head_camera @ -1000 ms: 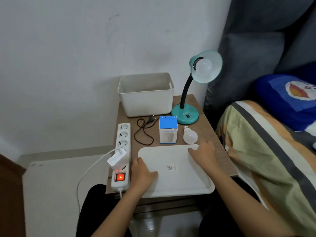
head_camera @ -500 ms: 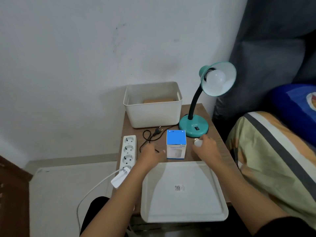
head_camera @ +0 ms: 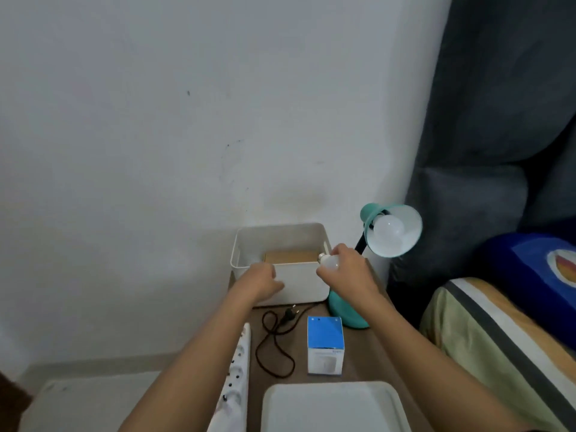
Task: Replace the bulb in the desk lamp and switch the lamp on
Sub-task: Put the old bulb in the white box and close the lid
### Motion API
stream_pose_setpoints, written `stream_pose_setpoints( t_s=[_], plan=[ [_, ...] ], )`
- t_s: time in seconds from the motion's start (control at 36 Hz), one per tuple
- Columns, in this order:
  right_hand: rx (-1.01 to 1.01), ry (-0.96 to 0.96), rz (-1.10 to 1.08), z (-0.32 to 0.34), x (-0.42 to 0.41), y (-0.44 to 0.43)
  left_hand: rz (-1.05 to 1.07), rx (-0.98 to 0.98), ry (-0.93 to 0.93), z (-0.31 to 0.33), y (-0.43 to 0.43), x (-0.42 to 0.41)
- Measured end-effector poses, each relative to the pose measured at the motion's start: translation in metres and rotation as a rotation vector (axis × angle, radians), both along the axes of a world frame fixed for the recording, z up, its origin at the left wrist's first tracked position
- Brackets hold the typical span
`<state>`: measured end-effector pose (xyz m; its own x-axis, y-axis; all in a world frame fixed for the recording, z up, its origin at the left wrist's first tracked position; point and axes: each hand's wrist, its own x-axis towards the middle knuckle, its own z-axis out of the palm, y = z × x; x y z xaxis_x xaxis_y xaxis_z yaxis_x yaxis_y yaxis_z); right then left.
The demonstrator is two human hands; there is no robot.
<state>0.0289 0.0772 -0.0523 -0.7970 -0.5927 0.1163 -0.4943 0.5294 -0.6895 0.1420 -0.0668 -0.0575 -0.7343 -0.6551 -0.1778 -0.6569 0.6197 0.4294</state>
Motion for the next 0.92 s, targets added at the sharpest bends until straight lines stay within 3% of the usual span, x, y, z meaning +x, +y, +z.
stream_pose_setpoints(
  t_s=[0.36, 0.53, 0.92],
  plan=[
    [-0.02, -0.123, 0.093, 0.0, -0.069, -0.102, 0.025, -0.041, 0.008, 0.002, -0.084, -0.066],
    [0.174, -0.196, 0.153, -0.032, -0.078, -0.138, 0.017, -0.004, -0.061, -0.024, -0.108, -0.086],
    [0.386, -0.243, 0.238, -0.056, -0.089, -0.161, 0.048, 0.115, -0.108, -0.052, -0.126, -0.097]
  ],
)
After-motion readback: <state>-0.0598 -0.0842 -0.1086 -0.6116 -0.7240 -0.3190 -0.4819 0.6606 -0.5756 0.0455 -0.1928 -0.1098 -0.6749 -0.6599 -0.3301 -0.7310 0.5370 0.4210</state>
